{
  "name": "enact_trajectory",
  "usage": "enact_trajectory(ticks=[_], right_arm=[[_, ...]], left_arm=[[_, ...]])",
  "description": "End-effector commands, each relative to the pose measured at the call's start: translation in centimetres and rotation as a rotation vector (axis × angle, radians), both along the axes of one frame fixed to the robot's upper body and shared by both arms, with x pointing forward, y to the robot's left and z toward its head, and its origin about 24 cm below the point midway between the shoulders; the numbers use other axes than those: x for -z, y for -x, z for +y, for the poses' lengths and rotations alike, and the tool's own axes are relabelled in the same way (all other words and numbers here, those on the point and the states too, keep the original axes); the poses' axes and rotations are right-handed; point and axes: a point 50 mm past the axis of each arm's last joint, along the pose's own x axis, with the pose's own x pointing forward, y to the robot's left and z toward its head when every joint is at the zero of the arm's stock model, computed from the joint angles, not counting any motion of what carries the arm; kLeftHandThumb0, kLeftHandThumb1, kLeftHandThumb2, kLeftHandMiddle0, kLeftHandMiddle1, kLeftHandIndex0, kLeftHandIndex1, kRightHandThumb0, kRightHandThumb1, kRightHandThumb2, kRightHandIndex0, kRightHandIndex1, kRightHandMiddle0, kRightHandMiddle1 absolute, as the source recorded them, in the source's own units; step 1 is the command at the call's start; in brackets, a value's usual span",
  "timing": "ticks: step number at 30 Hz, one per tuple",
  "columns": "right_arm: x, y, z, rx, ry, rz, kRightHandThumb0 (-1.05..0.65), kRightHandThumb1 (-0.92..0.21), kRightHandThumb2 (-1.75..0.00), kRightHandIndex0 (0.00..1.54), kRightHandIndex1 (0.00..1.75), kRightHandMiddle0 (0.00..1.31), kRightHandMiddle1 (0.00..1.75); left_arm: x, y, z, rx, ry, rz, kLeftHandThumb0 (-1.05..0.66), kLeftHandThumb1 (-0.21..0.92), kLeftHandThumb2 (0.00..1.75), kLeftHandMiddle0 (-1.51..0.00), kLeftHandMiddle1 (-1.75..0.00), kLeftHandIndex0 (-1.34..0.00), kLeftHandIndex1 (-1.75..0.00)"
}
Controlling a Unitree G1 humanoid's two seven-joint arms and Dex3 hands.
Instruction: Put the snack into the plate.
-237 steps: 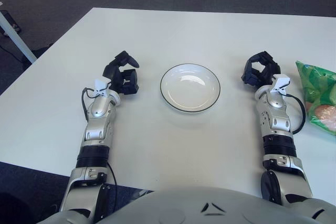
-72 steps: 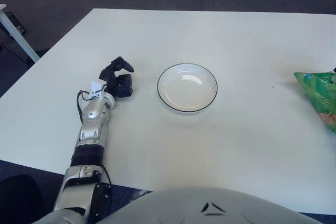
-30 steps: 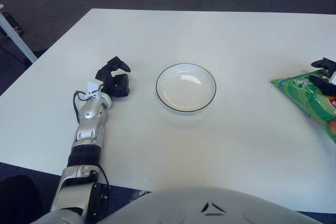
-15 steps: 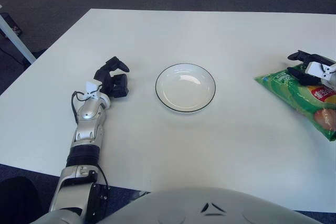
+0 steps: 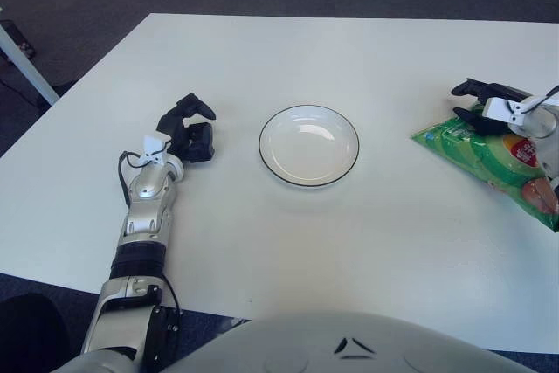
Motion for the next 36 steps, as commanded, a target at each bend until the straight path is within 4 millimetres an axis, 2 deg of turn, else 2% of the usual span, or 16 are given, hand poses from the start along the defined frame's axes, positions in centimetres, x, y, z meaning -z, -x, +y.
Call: enact_trajectory(ticks=[1, 11, 17, 26, 36], right_arm=[[-0.3, -0.9, 1.8, -0.067, 0.0, -0.015, -0.74, -0.92, -1.02, 0.17, 1.29, 0.0, 0.67], [-0.4, -1.9, 3.1, -0.113, -0.013, -0.031, -0.77, -0.92, -1.03, 0.21, 1.37, 0.0, 0.68], [0.3, -3.0, 4.3, -0.132, -0.037, -0.035, -0.76, -0.92, -1.04, 0.2, 1.34, 0.0, 0.67], [-0.2, -3.9, 6.3, -0.212, -0.091, -0.053, -0.73, -0.92, -1.01, 0.15, 1.32, 0.0, 0.65], [-0.7, -4.1, 6.9, -0.254, -0.114, -0.099, -0.72, -0.92, -0.98, 0.14, 1.37, 0.0, 0.69]], left_arm=[[4.8, 2.8, -0.5, -0.039, 0.048, 0.184, -0.46, 0.37, 1.25, -1.27, -1.75, -0.57, -1.75], [4.7, 2.9, -0.7, -0.044, 0.044, 0.181, -0.46, 0.38, 1.24, -1.26, -1.75, -0.56, -1.75], [4.7, 3.0, -0.8, -0.042, 0.05, 0.178, -0.46, 0.38, 1.24, -1.27, -1.75, -0.56, -1.75], [4.7, 3.0, -1.1, -0.054, 0.058, 0.184, -0.46, 0.38, 1.24, -1.27, -1.75, -0.56, -1.75], [4.6, 3.0, -1.3, -0.049, 0.068, 0.183, -0.46, 0.37, 1.25, -1.27, -1.75, -0.57, -1.75]])
